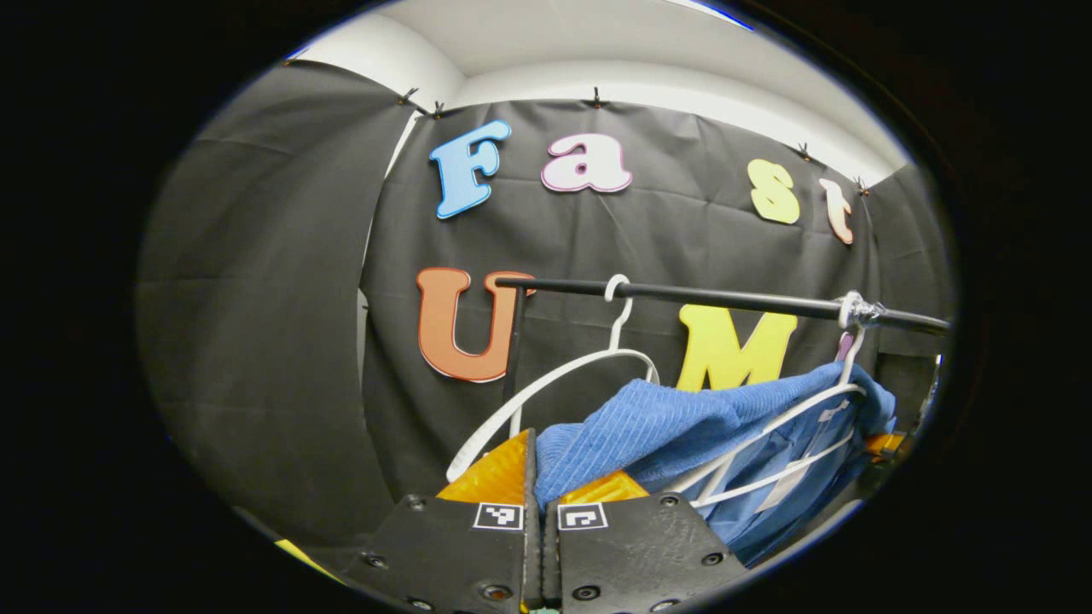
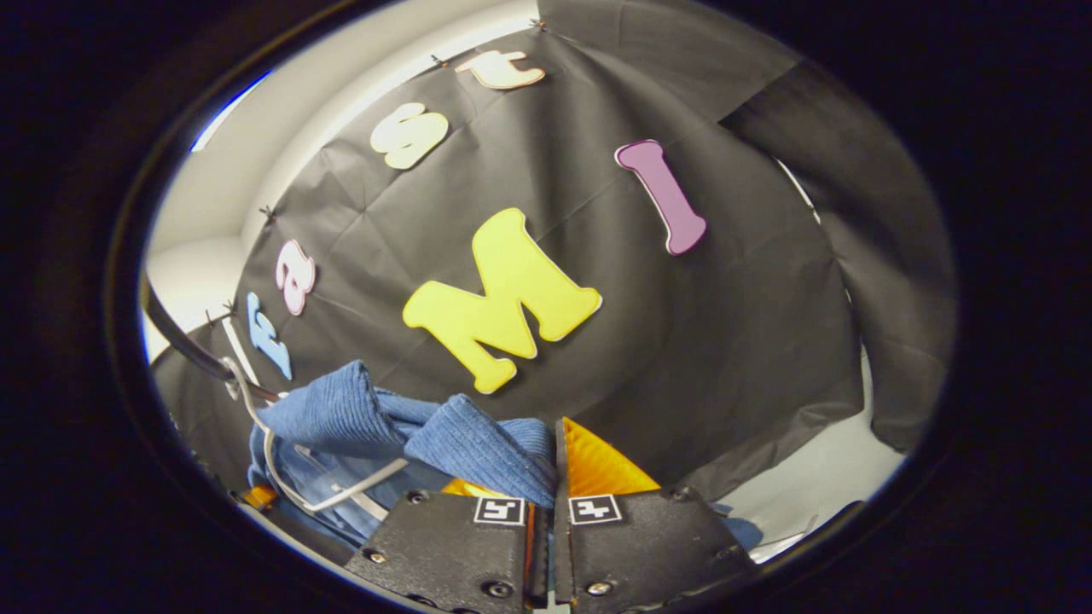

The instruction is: Grasp the clothes on the hanger with both hands and then place them into the laundry hamper below.

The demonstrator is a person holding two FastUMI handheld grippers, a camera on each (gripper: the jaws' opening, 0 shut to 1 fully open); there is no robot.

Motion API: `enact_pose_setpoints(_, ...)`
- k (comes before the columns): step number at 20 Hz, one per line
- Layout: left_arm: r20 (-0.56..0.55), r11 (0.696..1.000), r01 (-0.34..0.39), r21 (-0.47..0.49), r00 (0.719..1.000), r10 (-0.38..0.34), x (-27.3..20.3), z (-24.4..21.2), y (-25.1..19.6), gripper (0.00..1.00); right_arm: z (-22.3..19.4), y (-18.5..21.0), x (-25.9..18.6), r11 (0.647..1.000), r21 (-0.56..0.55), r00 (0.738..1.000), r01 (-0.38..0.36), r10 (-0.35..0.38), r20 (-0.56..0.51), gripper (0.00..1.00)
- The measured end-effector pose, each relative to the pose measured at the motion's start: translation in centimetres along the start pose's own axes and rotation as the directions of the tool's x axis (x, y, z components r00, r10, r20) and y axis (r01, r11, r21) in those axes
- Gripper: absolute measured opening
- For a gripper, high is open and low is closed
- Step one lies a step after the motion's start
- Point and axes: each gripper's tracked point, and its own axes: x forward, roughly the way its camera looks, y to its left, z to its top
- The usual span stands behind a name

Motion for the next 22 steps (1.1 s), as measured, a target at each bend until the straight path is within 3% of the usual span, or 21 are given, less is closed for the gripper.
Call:
enact_pose_setpoints(1, -0.003, 1.0, 0.006, 0.0, 1.0, -0.006, 0.4, 0.0, 0.1, 0.06, 0.4, 0.3, 0.4, 1.0, 0.015, 1.0, -0.016, 0.016, -0.001, 0.06)
enact_pose_setpoints(2, -0.004, 1.0, 0.014, -0.004, 1.0, -0.014, 0.5, 0.1, 0.2, 0.01, 0.8, 0.4, 0.8, 0.999, 0.036, 0.999, -0.036, 0.036, 0.0, 0.06)
enact_pose_setpoints(3, -0.008, 1.0, 0.028, -0.013, 1.0, -0.028, 0.7, 0.1, 0.2, 0.06, 1.1, 0.6, 1.0, 0.997, 0.06, 0.999, -0.054, 0.054, -0.001, 0.06)
enact_pose_setpoints(5, -0.018, 0.998, 0.061, -0.031, 0.998, -0.062, 1.0, 0.1, -0.1, 0.06, 1.8, 1.1, 1.9, 0.992, 0.089, 0.996, -0.085, 0.085, 0.004, 0.06)
enact_pose_setpoints(6, -0.024, 0.997, 0.076, -0.033, 0.997, -0.077, 1.1, 0.0, -0.1, 0.01, 2.2, 1.2, 2.1, 0.991, 0.091, 0.996, -0.094, 0.093, 0.007, 0.06)
enact_pose_setpoints(7, -0.029, 0.995, 0.092, -0.035, 0.995, -0.093, 1.2, -0.1, -0.2, 0.06, 2.6, 1.7, 2.2, 0.989, 0.099, 0.994, -0.108, 0.108, 0.008, 0.06)
enact_pose_setpoints(12, -0.065, 0.98, 0.176, -0.089, 0.981, -0.182, 1.9, -0.3, -0.3, 0.06, 3.4, 2.5, 3.8, 0.972, 0.165, 0.985, -0.166, 0.171, -0.019, 0.06)
enact_pose_setpoints(15, -0.1, 0.973, 0.205, -0.104, 0.971, -0.216, 2.2, -1.2, -0.6, 0.04, 4.3, 3.2, 4.6, 0.951, 0.218, 0.973, -0.217, 0.229, -0.032, 0.05)
enact_pose_setpoints(22, -0.151, 0.962, 0.242, -0.125, 0.954, -0.26, 2.1, -3.1, -1.3, 0.01, 4.7, 3.7, 6.5, 0.897, 0.356, 0.948, -0.262, 0.308, -0.079, 0.05)
